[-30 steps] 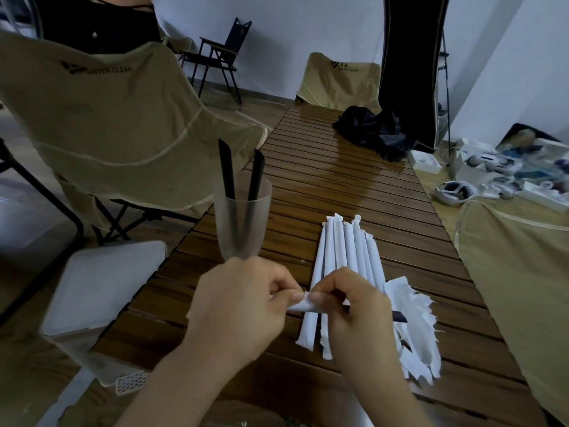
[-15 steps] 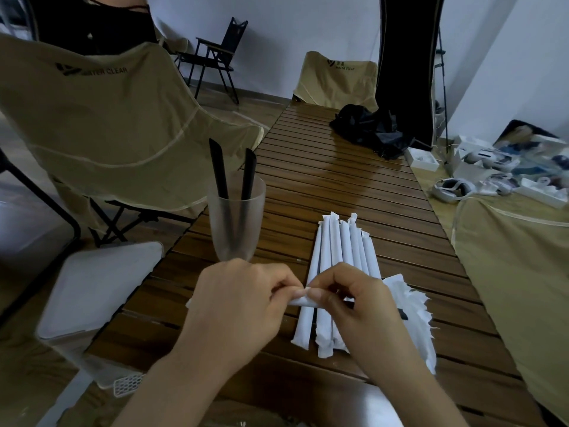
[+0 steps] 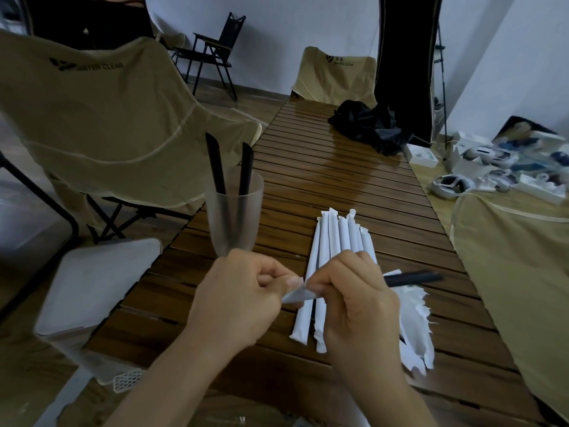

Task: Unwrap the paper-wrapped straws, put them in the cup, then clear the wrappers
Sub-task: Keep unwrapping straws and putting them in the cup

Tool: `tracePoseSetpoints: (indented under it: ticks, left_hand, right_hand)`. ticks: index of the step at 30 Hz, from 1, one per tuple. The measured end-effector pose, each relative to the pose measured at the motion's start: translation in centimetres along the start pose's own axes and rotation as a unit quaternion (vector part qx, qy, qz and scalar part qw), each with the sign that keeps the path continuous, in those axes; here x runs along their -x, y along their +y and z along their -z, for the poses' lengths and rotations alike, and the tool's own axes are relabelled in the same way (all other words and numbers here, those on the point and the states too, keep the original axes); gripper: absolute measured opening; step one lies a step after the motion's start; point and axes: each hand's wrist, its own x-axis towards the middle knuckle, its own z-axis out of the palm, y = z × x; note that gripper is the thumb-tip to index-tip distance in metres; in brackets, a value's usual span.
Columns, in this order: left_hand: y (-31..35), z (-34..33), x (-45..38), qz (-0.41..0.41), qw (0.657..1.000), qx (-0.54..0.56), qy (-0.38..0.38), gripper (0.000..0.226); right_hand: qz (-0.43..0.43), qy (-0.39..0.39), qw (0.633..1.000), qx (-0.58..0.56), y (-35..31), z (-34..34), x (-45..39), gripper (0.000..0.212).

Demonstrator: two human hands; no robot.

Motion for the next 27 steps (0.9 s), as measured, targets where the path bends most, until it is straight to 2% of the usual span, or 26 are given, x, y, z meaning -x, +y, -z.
tracePoseSetpoints:
  ticks: [6,10,12,15,20,27]
  left_hand:
    - [-0.5,0.6,-0.4,0.068,0.995,0.063,-0.022,0.012]
    - [-0.9,1.2,-0.5,0.121,0.986,0.089,-0.07,0.02]
    - [-0.8,1.8,-0.4,0.132,0.979,0.124,-0.098,0.019]
    - [-0.9,2.5,-0.3,0.104,0.978,0.146,-0.11,0.015]
    - [-1.4,2.2,-0.4,0.078,0.984,0.106,-0.119,0.012]
    - [-1.6,1.9,-0.6,0.078,0.981,0.109,-0.139,0.02]
  right_hand:
    - [0.044,-0.015,0.998,0.034,0.3,-0.1,-0.1,0.023]
    - [0.081,-0.036,0.995,0.054,0.3,-0.2,-0.1,0.045]
    - [0.085,-0.058,0.994,0.048,0.5,-0.2,-0.1,0.046]
    - [0.087,-0.074,0.992,0.055,1.2,-0.2,0.1,0.027]
    - [0.103,-0.1,0.986,0.085,2.3,-0.4,0.2,0.017]
    - [0.09,-0.18,0.97,0.132,3.9,0.2,0.4,0.042]
